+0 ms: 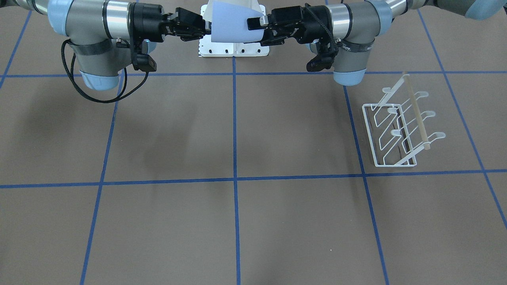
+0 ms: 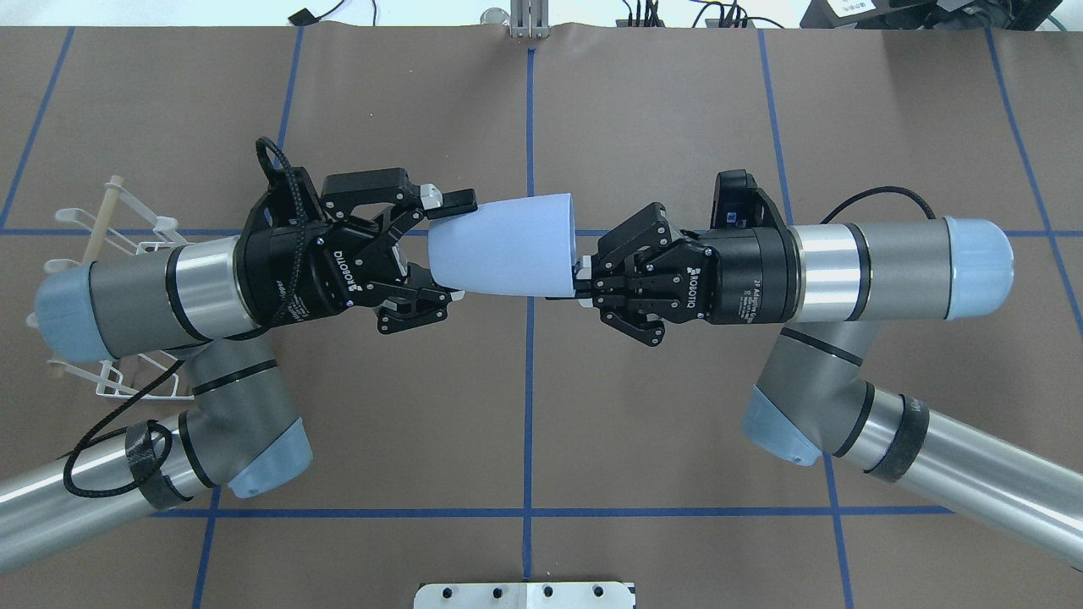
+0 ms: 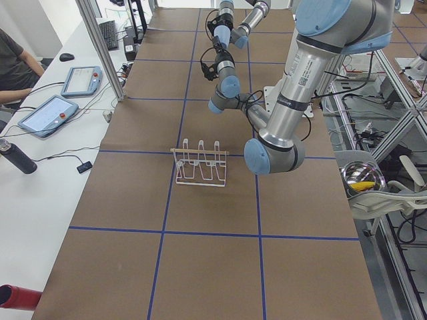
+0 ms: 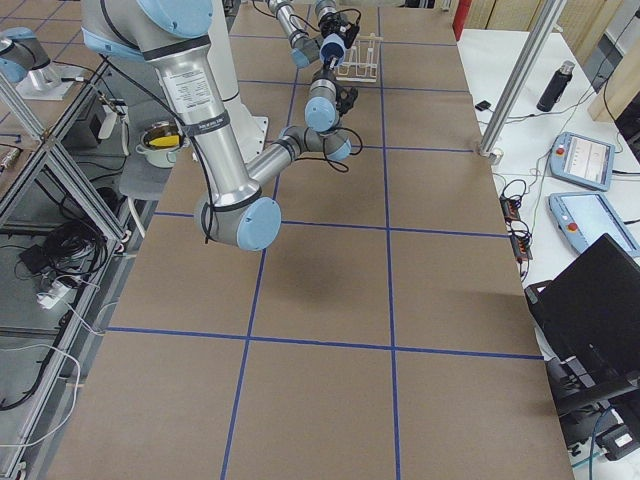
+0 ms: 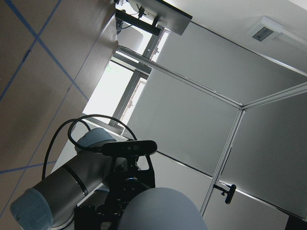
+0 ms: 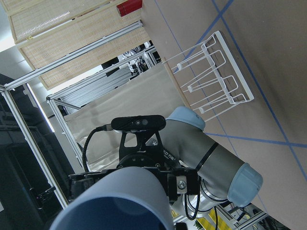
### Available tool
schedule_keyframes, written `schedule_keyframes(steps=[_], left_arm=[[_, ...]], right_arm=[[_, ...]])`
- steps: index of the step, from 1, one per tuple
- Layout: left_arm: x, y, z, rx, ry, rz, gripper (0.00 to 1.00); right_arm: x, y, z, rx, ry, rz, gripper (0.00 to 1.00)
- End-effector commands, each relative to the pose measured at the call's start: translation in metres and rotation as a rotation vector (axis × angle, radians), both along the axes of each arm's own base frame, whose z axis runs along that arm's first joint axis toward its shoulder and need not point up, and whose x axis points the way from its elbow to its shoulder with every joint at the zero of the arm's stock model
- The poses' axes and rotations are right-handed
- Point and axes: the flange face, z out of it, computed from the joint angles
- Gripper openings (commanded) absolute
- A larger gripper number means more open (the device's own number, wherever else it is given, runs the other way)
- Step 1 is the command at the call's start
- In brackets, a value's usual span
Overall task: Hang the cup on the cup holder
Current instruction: 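Close the left gripper on the cup's base beside the right gripper, then open the right gripper and withdraw it while the left gripper carries the cup away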
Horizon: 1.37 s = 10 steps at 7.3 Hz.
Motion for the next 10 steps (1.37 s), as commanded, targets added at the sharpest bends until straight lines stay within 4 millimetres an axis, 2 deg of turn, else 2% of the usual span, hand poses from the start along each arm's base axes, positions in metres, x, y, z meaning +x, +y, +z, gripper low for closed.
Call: schedule_keyframes(steps=[1,2,4,5,6,7,8,9,10], left_arm=[[-0.001,0.001,0.001,0.0,0.001,0.005,0.1],[-0.002,0.002,0.0,0.001,0.005,0.004,0.0],[-0.003,0.002,0.0,-0.001,0.002,0.001,0.0],[-0.004,0.0,0.003,0.002,-0.008,-0.012,0.0],[-0.011,-0.012,0.004,-0.003,-0.026,-0.047,0.0],[-0.031,-0.038,0.019,-0.016,-0.102,-0.13,0.0],[-0.057,-0.072,0.027,-0.041,-0.213,-0.216,0.0],[-0.088,-0.102,0.03,0.037,-0.381,-0.261,0.0],[-0.134,-0.129,0.025,0.077,-0.56,-0.262,0.0]], right_arm=[[-0.001,-0.003,0.0,-0.013,-0.006,0.018,0.07],[0.001,-0.004,0.0,0.003,-0.007,0.035,0.99],[0.014,-0.008,0.004,0.056,-0.023,0.086,1.0],[0.029,-0.013,0.013,0.069,-0.036,0.111,1.0],[0.048,-0.02,0.029,0.084,-0.034,0.148,1.0],[0.065,-0.026,0.048,0.149,0.007,0.199,1.0],[0.078,-0.028,0.078,0.221,0.09,0.24,1.0],[0.087,-0.03,0.109,0.296,0.166,0.309,1.0],[0.105,-0.037,0.15,0.354,0.256,0.394,1.0]])
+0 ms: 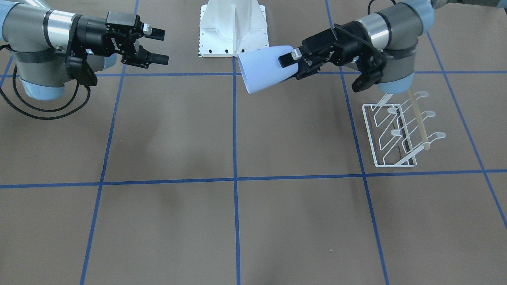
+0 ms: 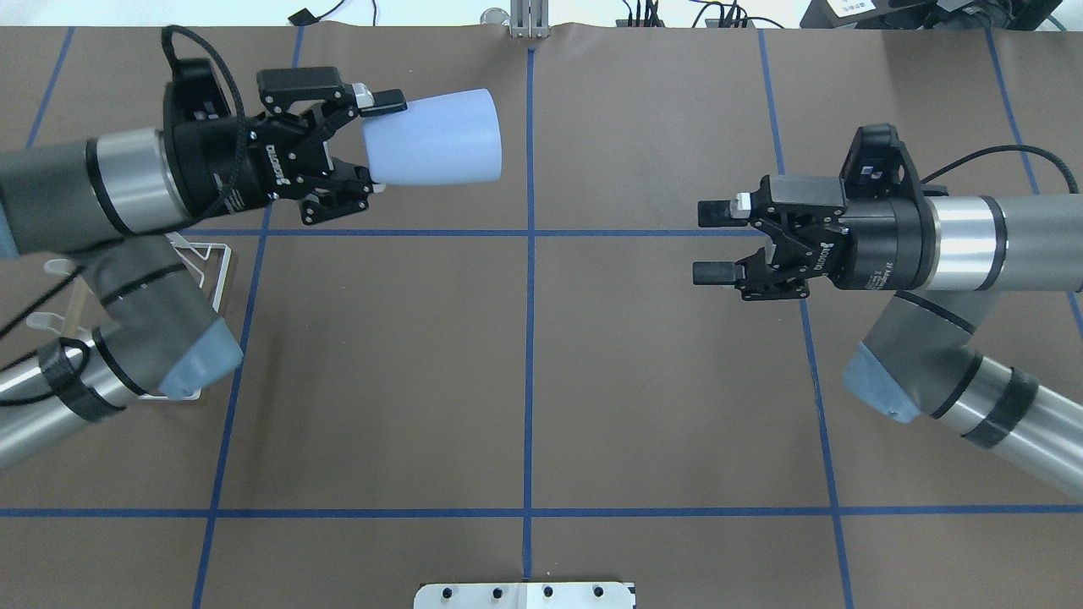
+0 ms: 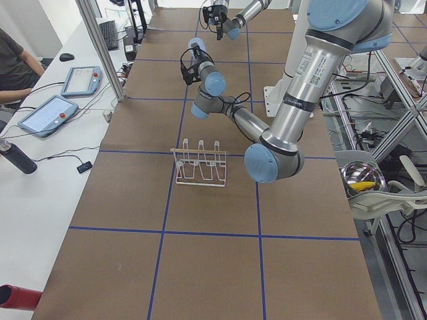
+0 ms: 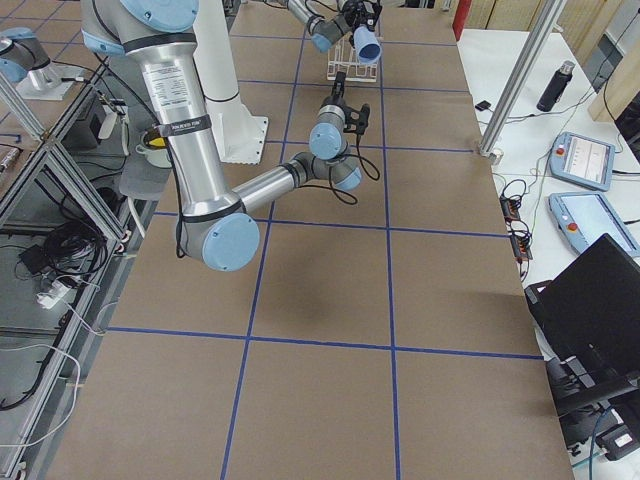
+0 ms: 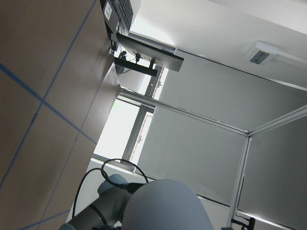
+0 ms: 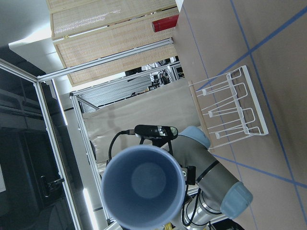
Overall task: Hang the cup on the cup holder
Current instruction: 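Open the right gripper and withdraw it while the left gripper carries the cup away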
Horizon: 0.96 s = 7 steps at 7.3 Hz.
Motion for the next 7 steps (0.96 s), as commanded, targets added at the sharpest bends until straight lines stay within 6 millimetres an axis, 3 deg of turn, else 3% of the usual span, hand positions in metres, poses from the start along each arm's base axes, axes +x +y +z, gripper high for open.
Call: schedule_keyframes(steps=[1,2,3,4,5,6,7], left_arm=[[-0.088,-0.05,-0.003,0.032,-0.329,-0.045,0.0],[-0.118,-0.063,0.018,0.071,-0.458,-0.079,0.0],[-0.129,-0.075,0.035,0.123,-0.582,-0.105,0.0],[-0.147,-0.087,0.04,0.148,-0.707,-0.137,0.0],[-0.152,-0.09,0.047,0.18,-0.835,-0.124,0.0],[-0.151,-0.093,0.051,0.233,-0.959,-0.091,0.0],[-0.152,-0.09,0.048,0.223,-1.045,-0.036,0.0]], right_arm=[[0.032,-0.018,0.073,0.136,0.195,0.184,1.0],[0.051,-0.029,0.097,0.198,0.321,0.256,1.0],[0.067,-0.033,0.129,0.25,0.451,0.317,1.0],[0.097,-0.048,0.15,0.249,0.573,0.379,1.0],[0.118,-0.051,0.179,0.264,0.698,0.406,1.0],[0.124,-0.06,0.202,0.339,0.849,0.395,1.0],[0.136,-0.073,0.214,0.388,0.956,0.36,1.0]])
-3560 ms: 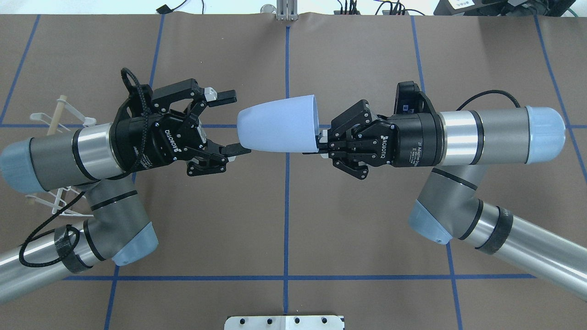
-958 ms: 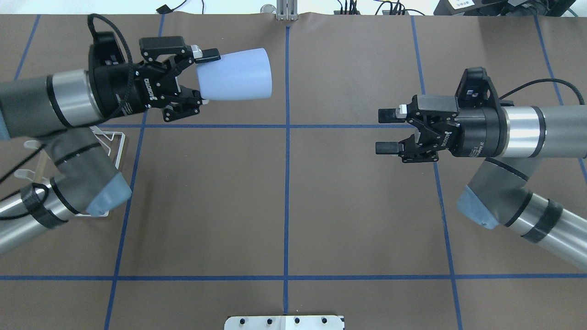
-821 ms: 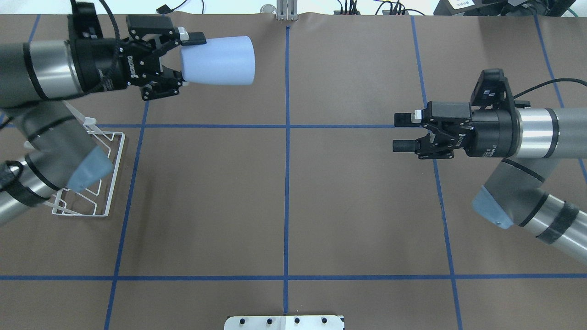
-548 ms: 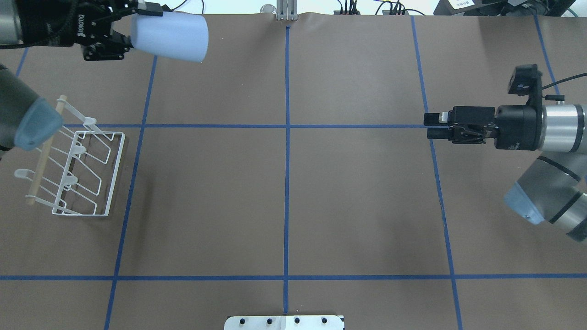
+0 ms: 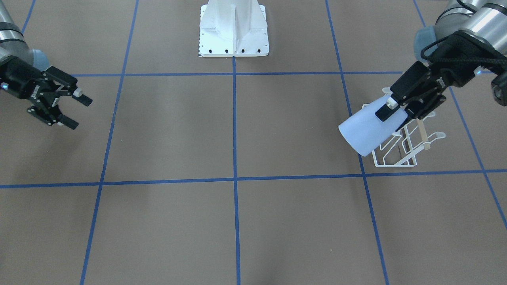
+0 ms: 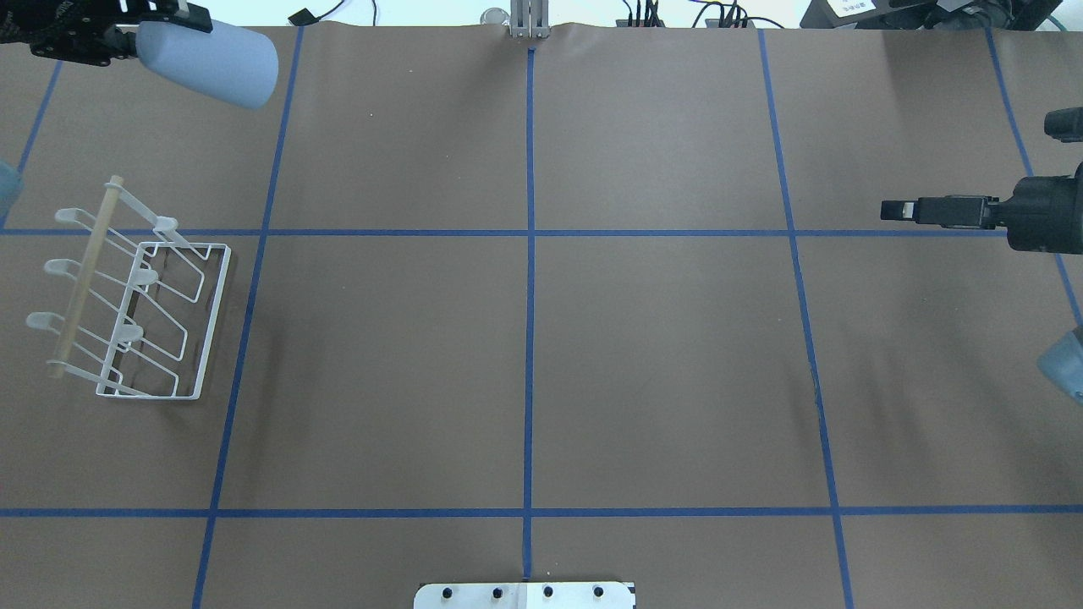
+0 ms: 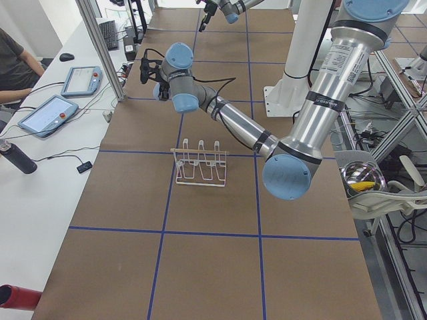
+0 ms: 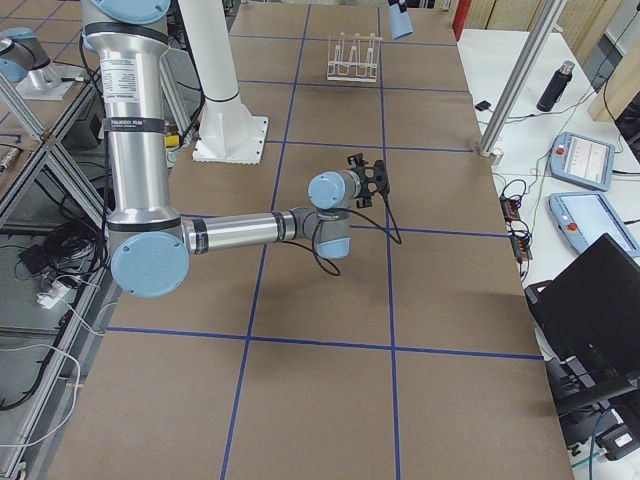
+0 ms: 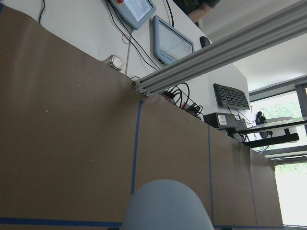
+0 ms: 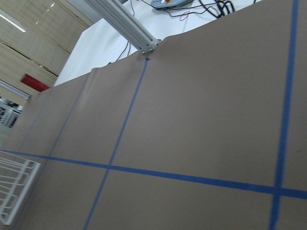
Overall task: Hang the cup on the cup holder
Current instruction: 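Lower the cup with the left gripper onto a wooden peg of the rack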
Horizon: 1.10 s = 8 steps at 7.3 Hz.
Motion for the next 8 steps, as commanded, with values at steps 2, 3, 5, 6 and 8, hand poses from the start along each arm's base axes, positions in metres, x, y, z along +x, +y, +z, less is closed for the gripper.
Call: schedule_keyframes(steps=[2,3,5,6,8], left_arm=[[-0.004,0.015,0.005,-0.067,-0.285,0.146,0.0],[-0.003,0.02,0.014,-0.104,-0.346,0.197,0.0],[0.002,0.015,0.039,-0.118,-0.466,0.237,0.0],[0.017,0.018,0.043,-0.123,-0.476,0.264,0.0],[0.039,0.018,0.057,-0.146,-0.489,0.303,0.0]], right_arm=[[0.041,-0.05,0.024,0.029,0.324,-0.115,1.0],[0.054,-0.068,0.024,0.028,0.387,-0.177,1.0],[0.066,-0.084,0.03,-0.032,0.462,-0.247,1.0],[0.067,-0.09,0.023,-0.09,0.435,-0.28,1.0],[0.08,-0.088,0.026,-0.075,0.437,-0.285,1.0]])
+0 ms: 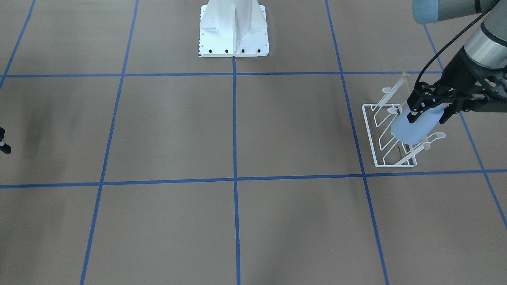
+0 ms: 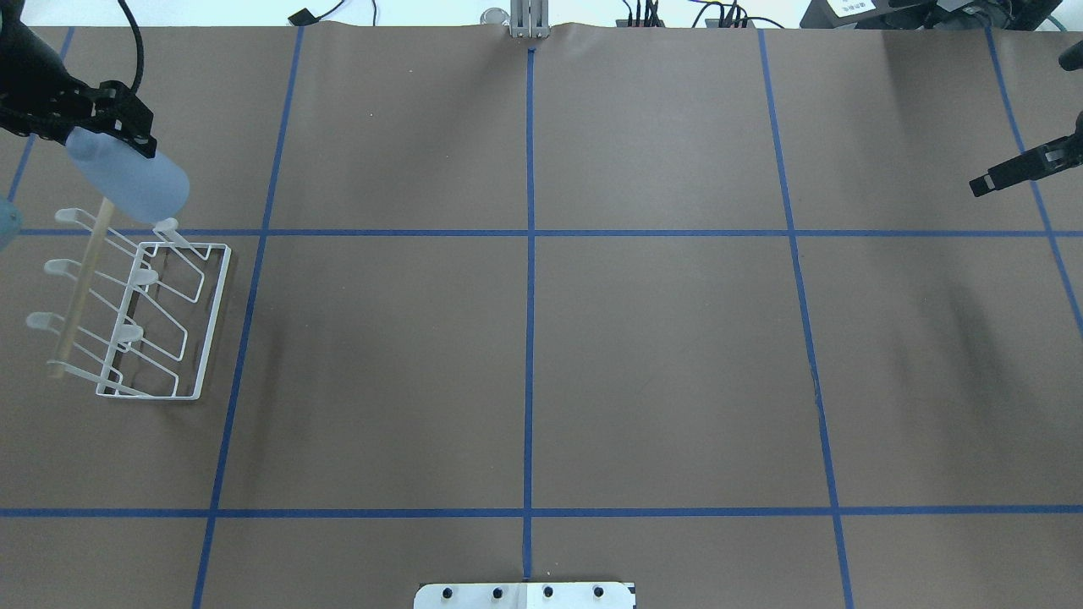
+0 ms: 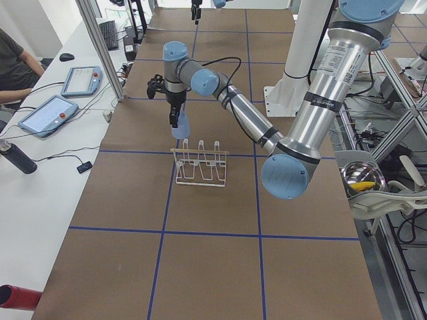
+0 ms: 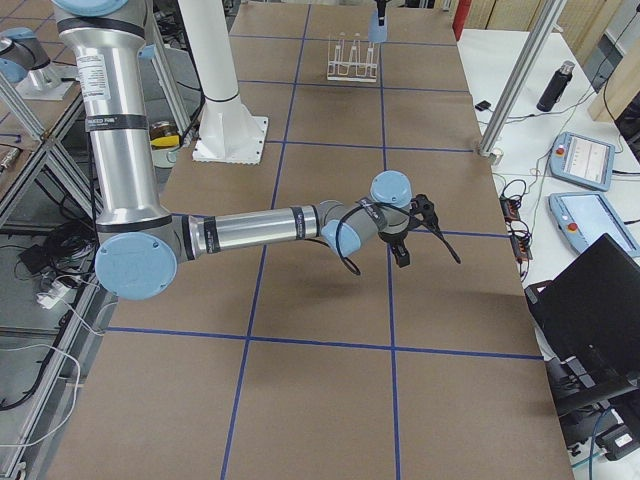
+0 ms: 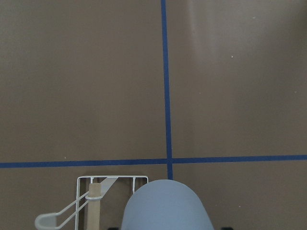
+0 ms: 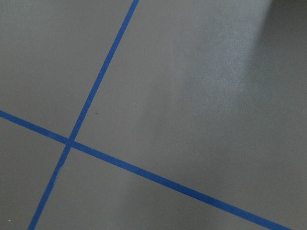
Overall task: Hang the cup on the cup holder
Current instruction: 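Lower the cup with the left gripper onto a wooden peg of the rack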
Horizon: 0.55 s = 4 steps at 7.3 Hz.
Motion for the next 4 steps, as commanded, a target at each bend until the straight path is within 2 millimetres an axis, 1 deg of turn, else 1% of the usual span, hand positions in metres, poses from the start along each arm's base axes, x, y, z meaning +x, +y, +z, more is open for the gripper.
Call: schedule_keyframes(steps=[1,2,3,4], left_arm=[[0.016,-0.005,0.018,-0.036,-0.022,0.022,0.0],[0.019,-0.007,0.022,-0.044,-0.026,0.025,0.0],[0.024,-0.011,0.03,-0.051,-0.04,0.026,0.0],[0.039,-0.006,0.029,-0.052,-0.042,0.049,0.0]], right_arm=[[0.006,0.002,0.005,-0.004,0.005,-0.011,1.0],[0.006,0.008,0.014,0.008,0.016,-0.032,1.0],[0.007,0.008,0.013,0.01,0.015,-0.033,1.0],[0.005,0.008,0.015,0.005,0.018,-0.035,1.0]])
